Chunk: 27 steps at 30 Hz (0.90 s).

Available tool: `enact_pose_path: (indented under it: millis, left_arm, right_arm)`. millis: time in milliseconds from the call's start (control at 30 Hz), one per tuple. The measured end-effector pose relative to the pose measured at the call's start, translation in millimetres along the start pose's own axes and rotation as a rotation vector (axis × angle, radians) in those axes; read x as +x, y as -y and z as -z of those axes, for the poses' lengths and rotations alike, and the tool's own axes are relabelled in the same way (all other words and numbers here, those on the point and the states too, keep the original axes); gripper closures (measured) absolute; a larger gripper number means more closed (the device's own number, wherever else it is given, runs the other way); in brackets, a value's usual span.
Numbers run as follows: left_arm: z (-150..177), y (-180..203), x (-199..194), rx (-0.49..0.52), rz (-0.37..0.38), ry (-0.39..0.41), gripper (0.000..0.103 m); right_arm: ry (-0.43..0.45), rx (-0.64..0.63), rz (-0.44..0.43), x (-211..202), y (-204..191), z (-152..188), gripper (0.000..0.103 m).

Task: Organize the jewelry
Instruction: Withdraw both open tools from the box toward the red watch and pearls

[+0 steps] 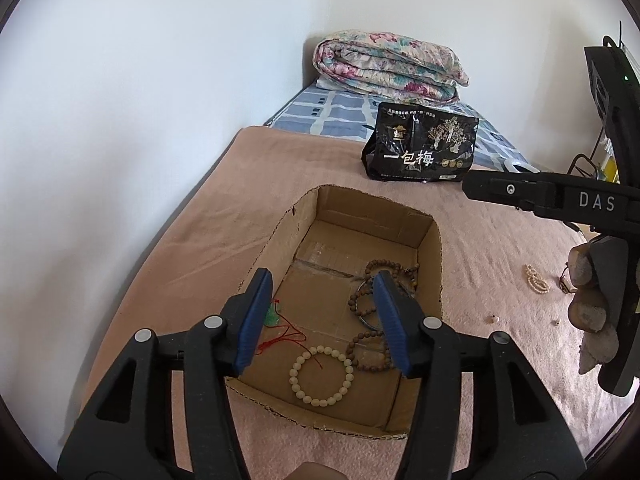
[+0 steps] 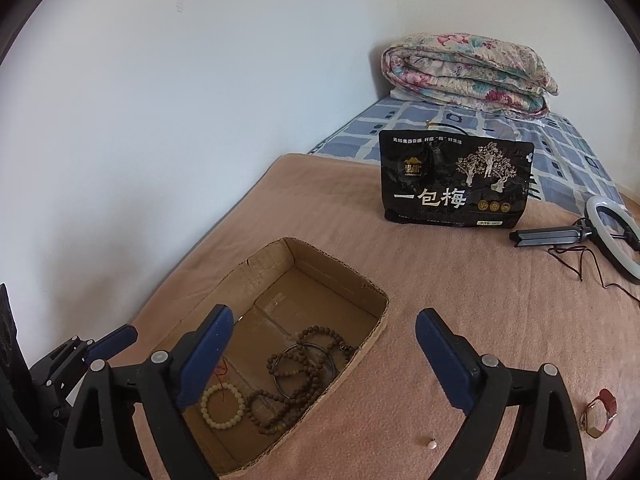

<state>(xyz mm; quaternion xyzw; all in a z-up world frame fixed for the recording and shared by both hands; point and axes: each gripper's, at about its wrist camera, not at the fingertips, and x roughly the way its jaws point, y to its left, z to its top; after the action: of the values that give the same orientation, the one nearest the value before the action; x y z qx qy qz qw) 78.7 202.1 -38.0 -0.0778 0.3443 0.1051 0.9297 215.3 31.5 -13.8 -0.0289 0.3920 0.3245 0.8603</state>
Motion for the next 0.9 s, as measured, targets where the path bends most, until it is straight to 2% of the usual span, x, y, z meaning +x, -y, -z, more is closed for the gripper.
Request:
enact_pose_path:
  millis: [400,900]
  left_arm:
    - [-6,26,-24,0.053,0.017,0.077,0.044]
    - [-9,83,-58,0.172,0.063,0.173,0.039]
  right_arm:
    - [0.043,0.024,0.016,-32,15,8,0.007]
    - [0.122,0.078,0.1,-94,65,29,0.007]
